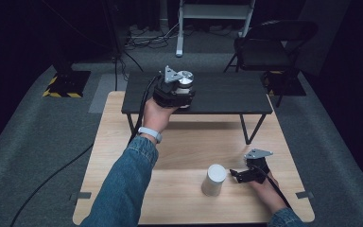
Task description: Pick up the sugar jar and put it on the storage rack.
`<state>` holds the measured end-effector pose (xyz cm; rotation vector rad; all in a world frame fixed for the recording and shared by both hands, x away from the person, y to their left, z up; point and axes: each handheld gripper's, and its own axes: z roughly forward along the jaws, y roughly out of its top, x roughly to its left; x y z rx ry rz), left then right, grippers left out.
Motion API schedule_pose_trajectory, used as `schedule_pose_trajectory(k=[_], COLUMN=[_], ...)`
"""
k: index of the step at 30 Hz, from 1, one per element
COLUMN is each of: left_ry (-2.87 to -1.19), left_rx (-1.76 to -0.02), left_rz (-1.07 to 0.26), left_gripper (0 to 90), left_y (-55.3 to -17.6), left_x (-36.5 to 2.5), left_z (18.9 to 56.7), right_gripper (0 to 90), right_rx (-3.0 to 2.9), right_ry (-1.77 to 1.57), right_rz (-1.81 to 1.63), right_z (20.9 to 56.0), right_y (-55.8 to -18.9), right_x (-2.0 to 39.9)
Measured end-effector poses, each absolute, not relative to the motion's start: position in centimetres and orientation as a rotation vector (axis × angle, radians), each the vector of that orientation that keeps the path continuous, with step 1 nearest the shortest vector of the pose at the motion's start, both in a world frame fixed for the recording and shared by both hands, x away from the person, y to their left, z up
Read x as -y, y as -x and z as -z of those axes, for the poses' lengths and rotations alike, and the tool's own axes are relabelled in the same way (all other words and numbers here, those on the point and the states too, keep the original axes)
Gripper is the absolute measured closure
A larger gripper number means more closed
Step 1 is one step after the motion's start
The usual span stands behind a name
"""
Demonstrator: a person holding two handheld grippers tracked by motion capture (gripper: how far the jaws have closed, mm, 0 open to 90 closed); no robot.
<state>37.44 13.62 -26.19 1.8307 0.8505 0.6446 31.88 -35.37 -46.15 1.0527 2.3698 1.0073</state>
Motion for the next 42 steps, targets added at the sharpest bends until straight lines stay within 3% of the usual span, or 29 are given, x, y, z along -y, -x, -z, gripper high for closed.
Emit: schedule_pose_trajectory(k=[11, 12, 14, 17, 30, 42], left_ry=[-1.812, -1.812, -1.796, -1.787, -1.789, -1.825], left_rx=[-0.855, -0.855, -0.86, -0.873, -0.804, -0.809], left_rz=[-0.596, -0.596, -0.604, -0.608, -0.601, -0.563], left_gripper=[30.5, 28.3, 15.5, 12.4, 10.6, 10.1], left_y=[-39.3, -39.3, -39.1, -38.5, -34.5, -30.6], left_x=[-14.1, -14.1, -14.1, -14.4, -17.8, -20.1], left_z=[27.8, 27.8, 28.0, 27.7, 28.6, 33.2], right_gripper=[0.0, 0.0, 0.0, 0.0, 0.0, 0.0], right_rx=[-2.369, -2.369, -2.369, -2.369, -2.369, -2.369], right_ry=[-1.053, -1.053, -1.053, -1.053, -1.052, -1.051], right_rz=[-1.006, -1.006, -1.006, -1.006, -1.006, -1.006], right_z=[46.2, 46.2, 46.2, 46.2, 46.2, 46.2], right_y=[-31.8, -31.8, -31.8, -31.8, -31.8, -31.8], right_x=[35.3, 35.3, 35.3, 35.3, 35.3, 35.3])
